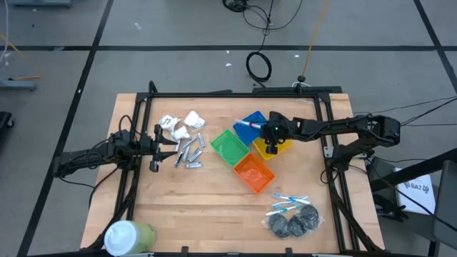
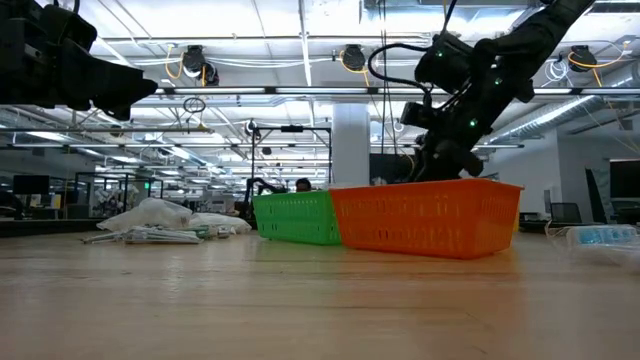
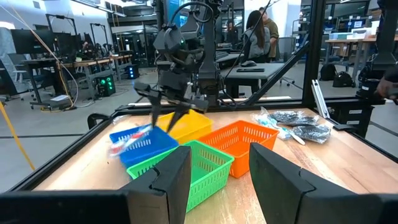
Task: Pick & Place Travel size toiletries
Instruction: Put the orange toothbrush into the blue bin, then adjust the bins
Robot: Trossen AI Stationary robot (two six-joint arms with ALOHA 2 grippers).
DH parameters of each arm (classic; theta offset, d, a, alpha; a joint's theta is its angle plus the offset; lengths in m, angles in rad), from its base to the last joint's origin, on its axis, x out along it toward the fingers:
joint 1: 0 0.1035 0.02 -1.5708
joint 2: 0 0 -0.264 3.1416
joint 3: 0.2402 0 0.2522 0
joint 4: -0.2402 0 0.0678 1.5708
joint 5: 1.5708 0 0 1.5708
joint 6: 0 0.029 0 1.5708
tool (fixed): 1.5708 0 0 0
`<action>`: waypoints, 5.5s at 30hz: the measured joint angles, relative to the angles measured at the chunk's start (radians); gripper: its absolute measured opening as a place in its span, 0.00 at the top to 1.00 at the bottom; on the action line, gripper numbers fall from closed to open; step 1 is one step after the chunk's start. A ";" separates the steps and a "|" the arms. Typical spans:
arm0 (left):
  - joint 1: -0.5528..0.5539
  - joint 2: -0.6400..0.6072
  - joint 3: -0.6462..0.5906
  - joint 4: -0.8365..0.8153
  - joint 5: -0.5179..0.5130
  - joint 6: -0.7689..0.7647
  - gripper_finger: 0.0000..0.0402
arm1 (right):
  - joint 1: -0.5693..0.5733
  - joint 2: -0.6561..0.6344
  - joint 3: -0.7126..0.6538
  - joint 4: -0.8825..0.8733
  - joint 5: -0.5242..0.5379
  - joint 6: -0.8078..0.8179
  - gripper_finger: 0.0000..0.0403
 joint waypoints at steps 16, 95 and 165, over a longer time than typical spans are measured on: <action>0.000 0.000 0.000 0.000 0.000 0.000 0.60 | 0.010 -0.055 -0.002 0.168 0.193 -0.114 0.65; 0.000 0.000 0.000 0.000 0.000 0.000 0.60 | 0.031 -0.202 0.164 -0.612 0.218 0.264 0.98; 0.000 0.000 0.000 0.000 0.000 0.000 0.60 | -0.416 0.206 0.098 0.016 -0.283 0.118 1.00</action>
